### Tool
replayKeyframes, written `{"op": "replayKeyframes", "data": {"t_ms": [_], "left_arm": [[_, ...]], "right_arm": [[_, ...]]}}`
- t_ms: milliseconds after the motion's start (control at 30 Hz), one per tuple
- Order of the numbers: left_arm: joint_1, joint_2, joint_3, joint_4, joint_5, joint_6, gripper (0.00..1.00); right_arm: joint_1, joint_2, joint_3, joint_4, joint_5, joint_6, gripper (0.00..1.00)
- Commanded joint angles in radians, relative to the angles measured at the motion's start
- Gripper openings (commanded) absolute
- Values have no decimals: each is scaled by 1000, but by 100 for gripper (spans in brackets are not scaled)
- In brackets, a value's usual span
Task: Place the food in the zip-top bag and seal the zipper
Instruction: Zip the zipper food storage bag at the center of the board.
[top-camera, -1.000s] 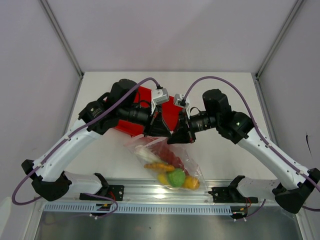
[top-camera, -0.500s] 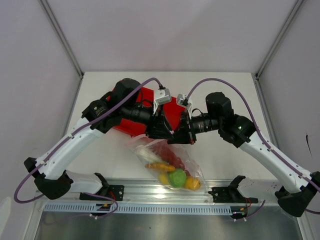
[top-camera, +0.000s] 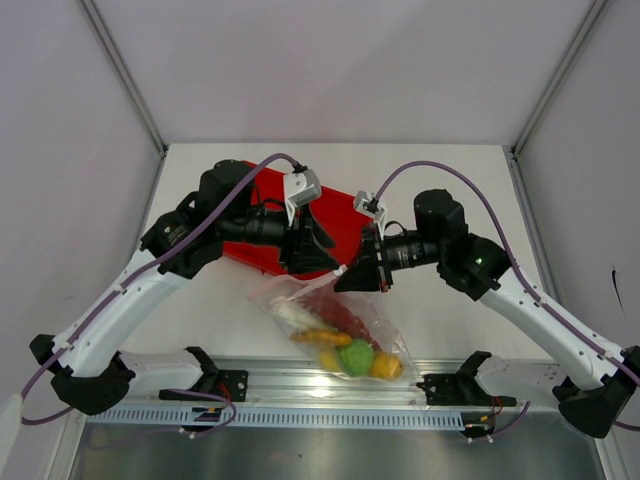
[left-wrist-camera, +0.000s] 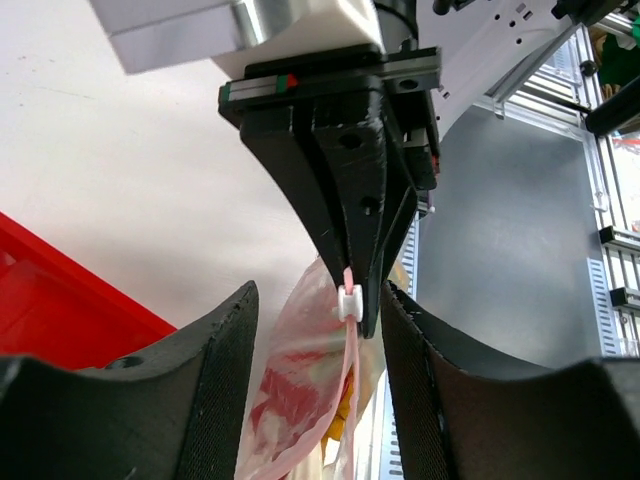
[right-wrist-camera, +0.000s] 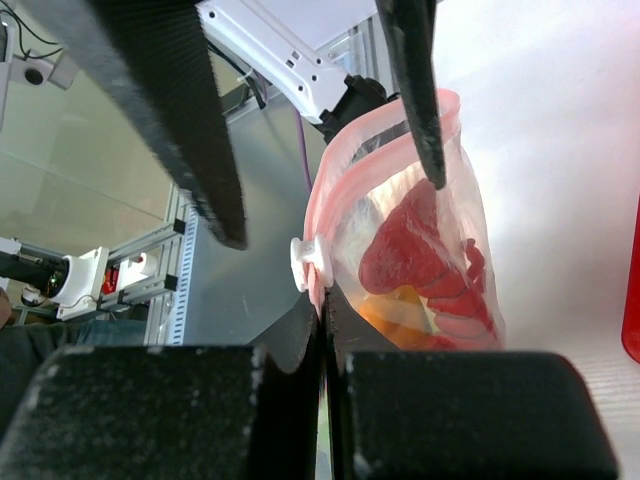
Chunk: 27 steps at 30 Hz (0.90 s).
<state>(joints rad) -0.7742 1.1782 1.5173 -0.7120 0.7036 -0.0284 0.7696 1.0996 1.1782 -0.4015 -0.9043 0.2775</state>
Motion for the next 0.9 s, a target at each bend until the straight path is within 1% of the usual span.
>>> {"op": "replayKeyframes", "data": {"t_ms": [0,100,200,333,500,533,567,633,733,800,833,867], "left_arm": [[7,6,-14,22,29,-13,53],[7,5,-31,29,77,-18,52],[7,8,-35,40,117,-27,55],[1,17,-46,45,139,-30,55],[0,18,-57,42,143,-34,49],[0,21,-57,37,152,-34,46],[0,23,-57,34,158,-34,38],[0,21,-62,36,152,-38,33],[0,20,-62,34,145,-41,21],[0,23,-57,32,140,-44,9],[0,26,-54,29,139,-45,1],[0,29,-52,25,140,-47,1]], "right_arm": [[3,-38,17,95,-19,25,0],[2,-38,20,92,-18,22,0],[2,-41,20,90,-12,17,0],[0,-46,20,95,-11,11,0],[0,-47,20,99,2,9,0],[2,-46,21,96,8,9,0],[0,-46,23,92,11,8,0],[0,-43,24,92,15,3,0],[2,-40,20,93,16,3,0],[3,-44,14,95,36,2,0],[7,-49,11,98,42,2,0],[8,-53,8,99,68,2,0]]}}
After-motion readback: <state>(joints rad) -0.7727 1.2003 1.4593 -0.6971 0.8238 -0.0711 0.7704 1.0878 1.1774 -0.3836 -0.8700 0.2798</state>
